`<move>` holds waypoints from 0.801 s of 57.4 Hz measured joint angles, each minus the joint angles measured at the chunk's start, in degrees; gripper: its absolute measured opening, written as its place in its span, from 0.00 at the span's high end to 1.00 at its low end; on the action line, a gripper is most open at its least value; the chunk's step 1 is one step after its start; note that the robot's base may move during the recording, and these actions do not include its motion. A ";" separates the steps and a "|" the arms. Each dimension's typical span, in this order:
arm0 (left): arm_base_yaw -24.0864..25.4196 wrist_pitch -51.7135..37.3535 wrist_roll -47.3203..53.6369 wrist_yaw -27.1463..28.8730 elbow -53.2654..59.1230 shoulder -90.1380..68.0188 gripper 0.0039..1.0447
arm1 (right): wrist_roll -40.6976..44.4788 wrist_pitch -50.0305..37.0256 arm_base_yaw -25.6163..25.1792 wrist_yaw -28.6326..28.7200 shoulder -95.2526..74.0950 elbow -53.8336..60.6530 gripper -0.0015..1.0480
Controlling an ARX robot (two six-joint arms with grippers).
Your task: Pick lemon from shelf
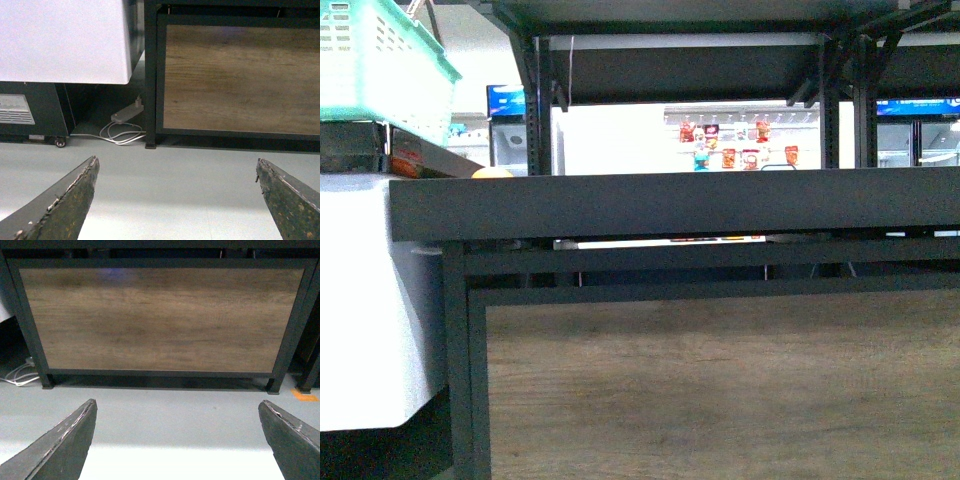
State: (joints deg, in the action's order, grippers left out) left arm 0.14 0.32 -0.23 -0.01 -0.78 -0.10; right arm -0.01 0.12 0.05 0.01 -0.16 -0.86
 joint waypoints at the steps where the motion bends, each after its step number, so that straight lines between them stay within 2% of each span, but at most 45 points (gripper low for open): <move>1: 0.00 0.00 0.00 0.02 0.00 0.00 0.08 | 0.00 0.00 0.00 0.00 0.00 0.00 0.07; 46: 0.00 0.00 0.00 0.00 0.00 0.00 0.08 | 0.00 0.00 0.00 0.00 0.00 0.00 0.07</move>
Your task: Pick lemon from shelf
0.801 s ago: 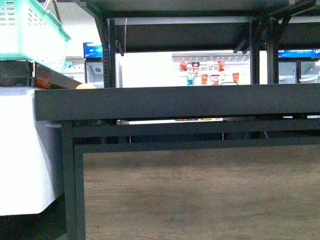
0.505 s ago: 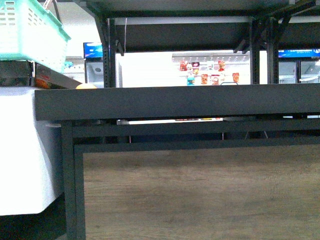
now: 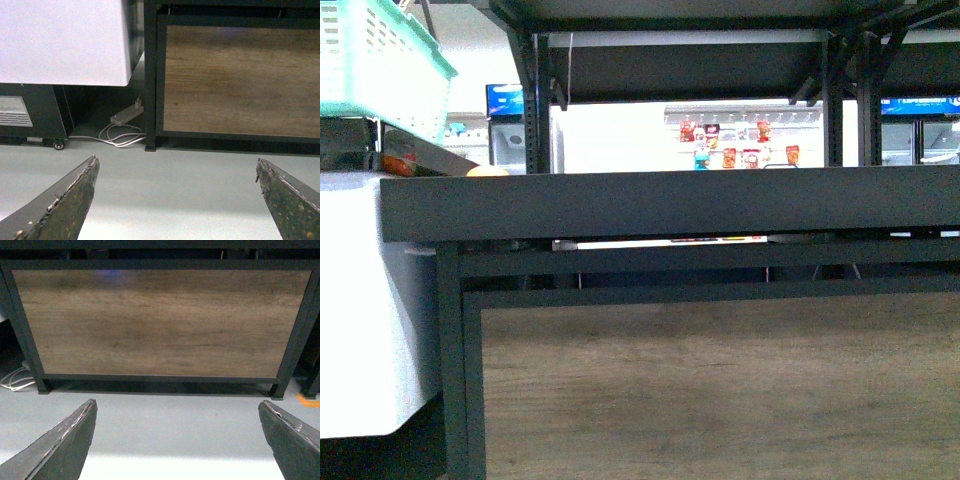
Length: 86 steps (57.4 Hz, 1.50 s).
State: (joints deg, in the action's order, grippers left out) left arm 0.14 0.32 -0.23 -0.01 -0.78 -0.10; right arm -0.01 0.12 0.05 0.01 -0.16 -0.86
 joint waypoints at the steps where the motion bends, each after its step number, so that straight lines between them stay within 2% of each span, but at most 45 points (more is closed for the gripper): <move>1: 0.00 0.00 0.00 0.02 0.00 0.00 0.08 | 0.00 0.00 0.00 0.00 0.00 0.00 0.07; 86: 0.00 0.00 0.00 0.02 0.00 0.04 0.08 | 0.00 -0.02 -0.02 0.04 0.00 0.00 0.07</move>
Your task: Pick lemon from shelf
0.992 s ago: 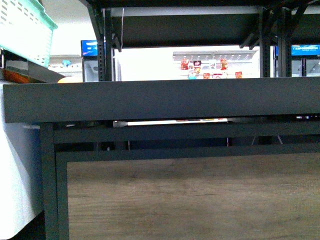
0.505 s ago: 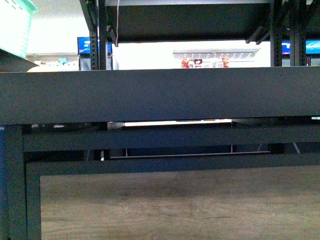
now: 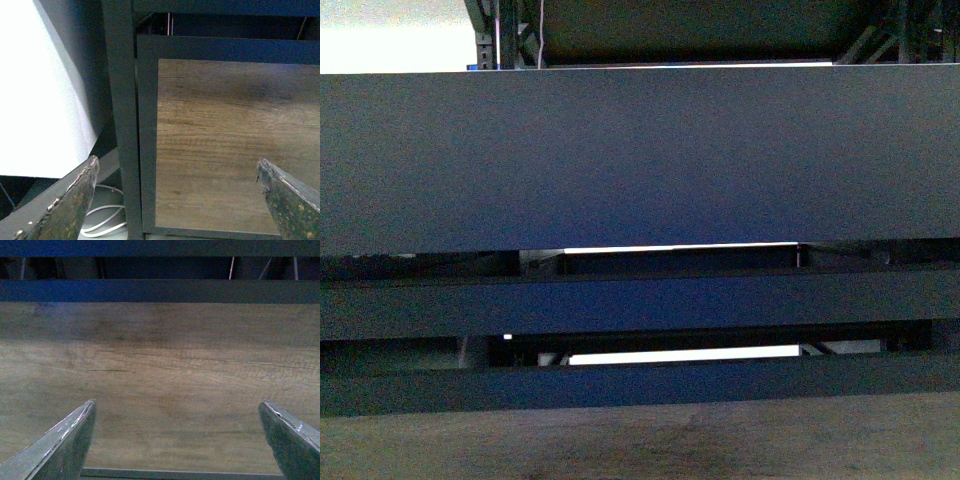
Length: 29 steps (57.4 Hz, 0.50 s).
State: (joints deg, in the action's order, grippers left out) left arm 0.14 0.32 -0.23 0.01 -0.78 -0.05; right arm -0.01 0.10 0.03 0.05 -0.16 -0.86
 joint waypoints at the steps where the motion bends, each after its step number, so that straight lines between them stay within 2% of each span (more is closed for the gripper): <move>1: 0.00 0.00 0.00 -0.02 0.00 0.00 0.08 | 0.00 0.00 0.00 -0.02 0.00 0.00 0.07; 29: 0.00 0.00 -0.02 -0.02 0.00 0.02 0.08 | 0.00 0.02 0.00 -0.02 -0.02 0.00 0.07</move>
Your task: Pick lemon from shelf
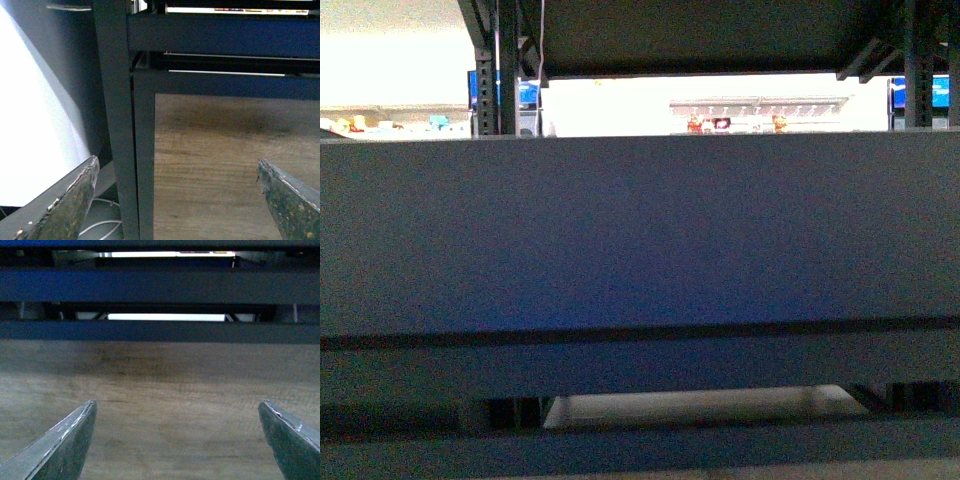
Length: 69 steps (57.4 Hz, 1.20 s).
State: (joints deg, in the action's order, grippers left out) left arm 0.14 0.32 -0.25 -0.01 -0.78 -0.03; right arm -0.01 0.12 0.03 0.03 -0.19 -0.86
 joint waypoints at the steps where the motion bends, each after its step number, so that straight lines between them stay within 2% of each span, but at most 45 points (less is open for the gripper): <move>1: 0.00 0.00 0.02 0.02 0.00 0.00 0.08 | 0.02 0.00 0.00 0.04 0.00 0.00 0.07; 69: 0.00 0.00 0.02 0.02 0.00 0.00 0.08 | -0.04 0.00 0.00 -0.02 0.00 0.00 0.07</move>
State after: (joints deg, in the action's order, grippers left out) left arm 0.14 0.32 -0.23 0.01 -0.78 -0.03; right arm -0.05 0.12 0.03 0.01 -0.19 -0.86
